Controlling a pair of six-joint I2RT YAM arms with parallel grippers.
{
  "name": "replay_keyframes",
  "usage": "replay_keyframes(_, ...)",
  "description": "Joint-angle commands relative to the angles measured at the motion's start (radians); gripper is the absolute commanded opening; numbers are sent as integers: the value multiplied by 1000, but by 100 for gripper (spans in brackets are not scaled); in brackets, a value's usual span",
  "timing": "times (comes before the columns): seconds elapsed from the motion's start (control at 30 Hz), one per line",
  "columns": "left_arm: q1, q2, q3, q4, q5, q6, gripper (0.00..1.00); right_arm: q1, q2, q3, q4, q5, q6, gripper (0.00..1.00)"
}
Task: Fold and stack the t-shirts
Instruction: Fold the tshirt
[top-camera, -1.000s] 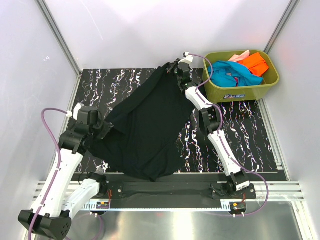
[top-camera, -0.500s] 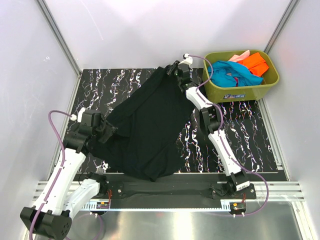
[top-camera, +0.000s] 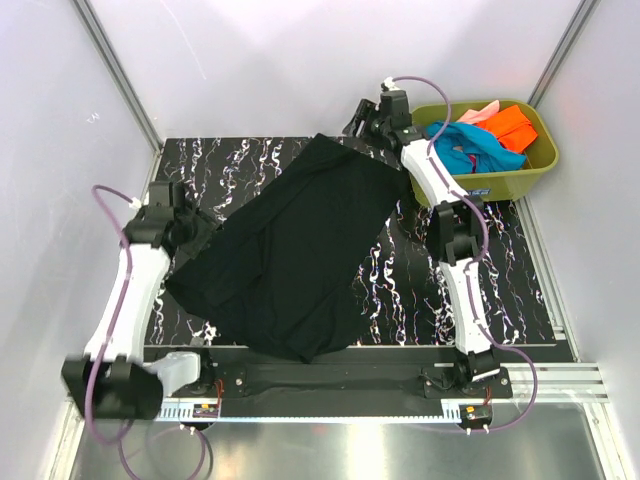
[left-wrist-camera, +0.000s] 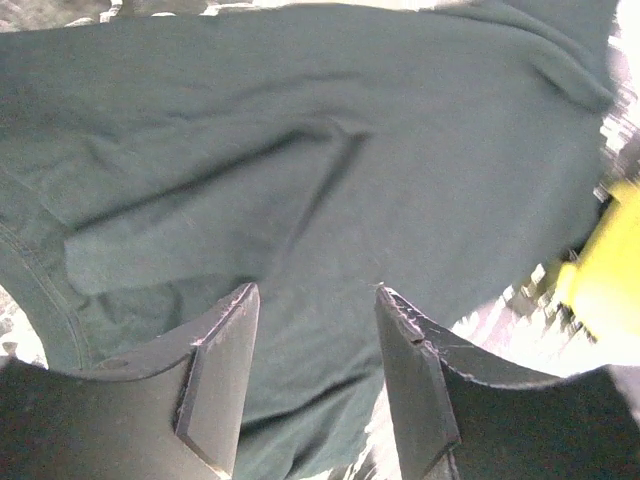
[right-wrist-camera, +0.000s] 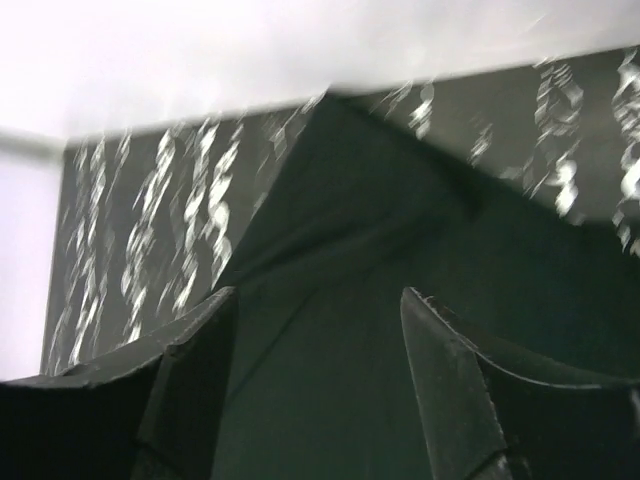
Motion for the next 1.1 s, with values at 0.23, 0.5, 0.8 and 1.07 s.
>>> replay_keyframes(0.23, 50, 426, 131, -15, 134, -21, 54, 91, -98, -16, -543, -141, -247, 79)
replay_keyframes(0.5, 50, 572, 129, -91, 1, -38, 51, 167, -157, -203, -628, 10, -376, 83)
replay_keyframes(0.8, 71, 826, 256, -150, -70, -12, 39, 214, -80, -222, -657, 134, -365, 86)
replay_keyframes(1.07, 95, 1098, 503, -285, -140, 61, 28, 266, -114, -413, -592, 163, -250, 87)
